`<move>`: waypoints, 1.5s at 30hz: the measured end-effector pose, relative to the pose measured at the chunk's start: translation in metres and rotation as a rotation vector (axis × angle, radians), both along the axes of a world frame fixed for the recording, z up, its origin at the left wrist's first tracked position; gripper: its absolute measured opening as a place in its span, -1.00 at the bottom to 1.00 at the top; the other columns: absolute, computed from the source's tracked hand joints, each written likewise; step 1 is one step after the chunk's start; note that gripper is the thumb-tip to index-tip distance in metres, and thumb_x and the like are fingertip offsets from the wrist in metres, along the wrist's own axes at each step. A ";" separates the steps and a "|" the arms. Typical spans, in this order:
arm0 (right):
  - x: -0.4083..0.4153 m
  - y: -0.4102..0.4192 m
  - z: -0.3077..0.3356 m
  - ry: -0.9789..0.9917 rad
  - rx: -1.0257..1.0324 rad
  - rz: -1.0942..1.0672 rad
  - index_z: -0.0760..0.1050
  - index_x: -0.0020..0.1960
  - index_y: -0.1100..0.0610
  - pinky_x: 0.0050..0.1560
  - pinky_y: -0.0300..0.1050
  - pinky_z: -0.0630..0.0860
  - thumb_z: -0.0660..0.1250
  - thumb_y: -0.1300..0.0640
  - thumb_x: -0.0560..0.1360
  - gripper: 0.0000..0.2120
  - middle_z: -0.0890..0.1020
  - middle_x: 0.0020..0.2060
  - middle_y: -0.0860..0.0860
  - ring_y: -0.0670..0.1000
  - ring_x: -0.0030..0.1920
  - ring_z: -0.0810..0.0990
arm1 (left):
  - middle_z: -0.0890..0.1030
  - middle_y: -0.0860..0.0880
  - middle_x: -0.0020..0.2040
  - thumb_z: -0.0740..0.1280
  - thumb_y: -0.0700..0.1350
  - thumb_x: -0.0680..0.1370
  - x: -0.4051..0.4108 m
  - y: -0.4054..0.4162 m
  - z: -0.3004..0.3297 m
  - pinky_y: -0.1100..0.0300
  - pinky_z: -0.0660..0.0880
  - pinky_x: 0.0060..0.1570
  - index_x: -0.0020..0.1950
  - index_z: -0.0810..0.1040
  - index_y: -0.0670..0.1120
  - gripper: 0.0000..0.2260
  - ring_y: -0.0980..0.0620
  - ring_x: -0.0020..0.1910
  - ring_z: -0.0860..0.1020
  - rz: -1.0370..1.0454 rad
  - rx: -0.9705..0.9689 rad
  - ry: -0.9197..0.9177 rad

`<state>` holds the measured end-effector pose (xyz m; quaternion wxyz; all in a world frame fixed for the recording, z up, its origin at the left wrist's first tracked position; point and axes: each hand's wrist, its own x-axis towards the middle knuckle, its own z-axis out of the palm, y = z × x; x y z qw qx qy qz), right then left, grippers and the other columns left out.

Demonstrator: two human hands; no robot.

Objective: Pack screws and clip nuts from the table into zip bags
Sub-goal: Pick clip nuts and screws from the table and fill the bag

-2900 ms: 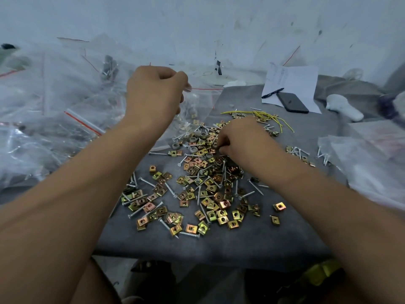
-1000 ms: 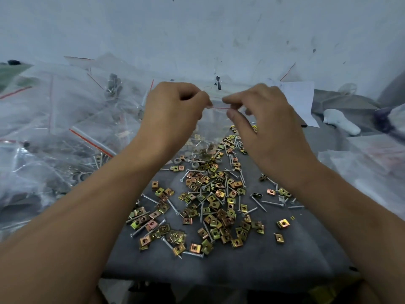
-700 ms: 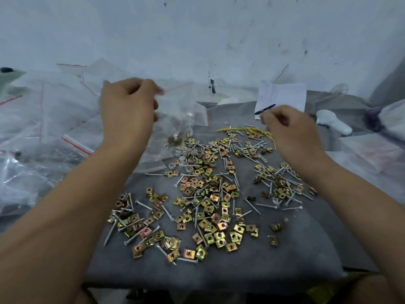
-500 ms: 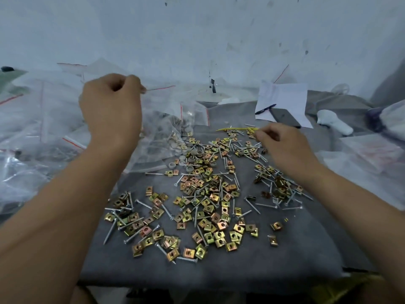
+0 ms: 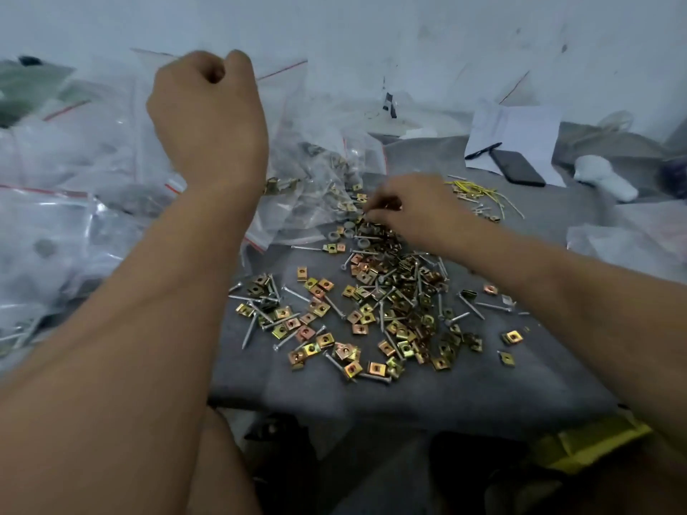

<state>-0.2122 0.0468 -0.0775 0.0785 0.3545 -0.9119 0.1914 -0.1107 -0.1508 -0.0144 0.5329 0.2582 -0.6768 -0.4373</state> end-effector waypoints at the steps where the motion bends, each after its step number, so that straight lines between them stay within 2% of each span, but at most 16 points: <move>1: 0.000 -0.008 -0.003 0.004 0.050 -0.009 0.72 0.13 0.03 0.06 -0.16 0.49 0.48 0.06 0.56 -0.84 0.74 0.05 0.01 0.00 0.03 0.65 | 0.60 -0.33 -0.17 0.24 -0.02 0.52 0.002 -0.001 -0.001 -0.05 0.30 -0.26 -0.08 0.66 -0.29 -0.65 0.00 -0.30 0.33 -0.001 -0.004 -0.015; 5: -0.005 -0.022 -0.003 0.020 0.085 -0.047 0.74 0.03 0.06 -0.04 -0.21 0.45 0.54 0.13 0.51 -0.89 0.75 -0.05 0.03 -0.06 -0.13 0.60 | 0.57 -0.30 -0.21 0.25 -0.03 0.53 0.003 -0.004 0.000 -0.10 0.40 -0.21 -0.13 0.61 -0.31 -0.66 0.03 -0.27 0.36 -0.022 -0.010 -0.016; 9: -0.008 -0.021 -0.001 0.034 0.129 -0.011 0.67 0.09 0.12 0.00 -0.16 0.43 0.44 0.15 0.59 -0.90 0.71 -0.01 0.08 -0.01 -0.06 0.57 | 0.33 -0.33 -0.28 0.29 -0.09 0.54 0.005 -0.005 -0.002 -0.21 0.30 -0.26 -0.33 0.27 -0.18 -0.68 0.08 -0.26 0.39 -0.053 -0.014 0.021; 11: -0.008 -0.018 -0.001 0.018 0.073 0.023 0.62 0.13 0.14 -0.03 -0.14 0.42 0.37 0.18 0.63 -0.89 0.70 -0.02 0.08 0.03 -0.04 0.60 | 0.45 -0.37 -0.26 0.29 -0.08 0.53 0.008 -0.004 -0.003 -0.23 0.27 -0.24 -0.30 0.33 -0.26 -0.68 0.06 -0.28 0.36 -0.065 -0.005 0.025; 14: -0.012 -0.020 0.002 -0.002 0.005 0.016 0.63 0.16 0.15 -0.05 -0.16 0.45 0.36 0.18 0.63 -0.86 0.69 -0.03 0.07 0.04 -0.05 0.61 | 0.47 -0.17 -0.29 0.29 -0.08 0.53 0.011 -0.006 -0.004 -0.21 0.32 -0.24 -0.23 0.42 -0.33 -0.69 0.07 -0.27 0.37 -0.085 0.022 0.020; 16: -0.016 -0.024 0.002 -0.001 0.100 0.020 0.67 0.17 0.13 -0.16 -0.17 0.49 0.32 0.20 0.64 -0.81 0.68 -0.12 0.07 0.03 -0.18 0.61 | 0.47 -0.21 -0.28 0.29 -0.07 0.53 0.012 -0.006 -0.004 -0.20 0.32 -0.23 -0.22 0.43 -0.33 -0.69 0.06 -0.27 0.36 -0.083 0.018 0.004; 19: -0.019 -0.030 0.002 -0.043 0.194 0.041 0.67 0.22 0.07 -0.45 -0.25 0.34 0.20 0.23 0.67 -0.71 0.55 -0.37 -0.02 -0.04 -0.44 0.45 | 0.48 -0.21 -0.28 0.29 -0.06 0.53 0.014 -0.007 -0.005 -0.13 0.27 -0.25 -0.20 0.49 -0.34 -0.68 0.04 -0.28 0.34 -0.084 -0.004 -0.014; 24: -0.029 -0.028 0.004 -0.115 0.114 0.093 0.67 0.18 -0.09 -0.52 -0.39 0.26 0.19 0.23 0.69 -0.66 0.48 -0.44 -0.08 -0.18 -0.55 0.37 | 0.50 -0.16 -0.26 0.28 -0.06 0.55 0.013 -0.014 -0.009 -0.13 0.36 -0.24 -0.16 0.51 -0.37 -0.65 0.07 -0.26 0.38 -0.082 -0.063 -0.033; 27: -0.031 -0.028 0.002 -0.178 0.095 0.092 0.66 0.11 -0.25 -0.32 -0.20 0.42 0.20 0.21 0.70 -0.61 0.59 -0.31 -0.03 -0.13 -0.41 0.48 | 0.51 -0.23 -0.24 0.27 -0.05 0.56 0.012 -0.016 -0.010 -0.11 0.40 -0.23 -0.16 0.52 -0.37 -0.65 0.09 -0.23 0.40 -0.078 -0.093 -0.050; 29: -0.030 -0.028 -0.001 -0.213 0.078 0.092 0.64 0.10 -0.28 -0.18 -0.07 0.47 0.20 0.22 0.71 -0.58 0.62 -0.18 -0.12 0.09 -0.27 0.53 | 0.46 -0.15 -0.25 0.27 -0.04 0.55 0.012 -0.016 -0.010 -0.10 0.37 -0.22 -0.13 0.58 -0.35 -0.66 0.05 -0.24 0.36 -0.076 -0.101 -0.077; 32: -0.026 -0.029 -0.003 -0.262 0.051 0.107 0.64 0.13 -0.25 -0.30 -0.13 0.36 0.17 0.25 0.71 -0.57 0.58 -0.38 -0.25 0.02 -0.38 0.37 | 0.45 -0.09 -0.25 0.26 -0.05 0.52 0.012 -0.014 -0.009 -0.10 0.33 -0.22 -0.10 0.62 -0.33 -0.66 0.03 -0.24 0.31 -0.074 -0.114 -0.103; 33: -0.024 -0.029 -0.002 -0.271 0.053 0.126 0.64 0.17 -0.23 -0.30 -0.12 0.38 0.16 0.25 0.72 -0.57 0.62 -0.30 -0.26 0.01 -0.36 0.39 | 0.45 -0.10 -0.25 0.26 -0.05 0.52 0.013 -0.013 -0.009 -0.10 0.35 -0.23 -0.09 0.63 -0.33 -0.66 0.02 -0.25 0.30 -0.074 -0.118 -0.105; 35: -0.019 -0.033 -0.001 -0.244 0.057 0.156 0.64 0.27 -0.11 -0.14 -0.13 0.48 0.14 0.28 0.72 -0.59 0.61 0.02 -0.11 0.02 -0.18 0.49 | 0.46 -0.08 -0.24 0.26 -0.06 0.52 0.012 -0.012 -0.009 -0.13 0.34 -0.24 -0.10 0.62 -0.34 -0.67 0.00 -0.25 0.29 -0.083 -0.119 -0.098; 37: -0.015 -0.040 0.003 -0.183 0.081 0.191 0.62 0.33 0.00 -0.01 -0.25 0.50 0.13 0.32 0.71 -0.60 0.54 0.06 -0.11 -0.01 -0.10 0.52 | 0.46 -0.07 -0.25 0.25 -0.06 0.51 0.011 -0.013 -0.009 -0.11 0.26 -0.25 -0.12 0.60 -0.34 -0.67 0.00 -0.26 0.28 -0.085 -0.115 -0.094; 40: -0.013 -0.055 0.012 -0.167 0.132 0.203 0.61 0.35 0.07 0.20 0.05 0.56 0.20 0.26 0.71 -0.68 0.64 0.15 0.04 0.18 0.13 0.62 | 0.47 -0.07 -0.25 0.24 -0.05 0.50 0.009 -0.016 -0.010 0.06 0.18 -0.26 -0.16 0.58 -0.34 -0.67 0.01 -0.26 0.29 -0.087 -0.088 -0.075; 45: -0.011 -0.076 0.013 -0.148 0.096 0.227 0.60 0.25 0.08 0.12 -0.17 0.48 0.32 0.24 0.65 -0.79 0.61 0.03 -0.04 0.03 0.11 0.59 | 0.49 -0.11 -0.26 0.26 -0.06 0.53 0.007 -0.017 -0.012 0.12 0.23 -0.25 -0.17 0.56 -0.35 -0.66 0.05 -0.28 0.34 -0.091 -0.083 -0.065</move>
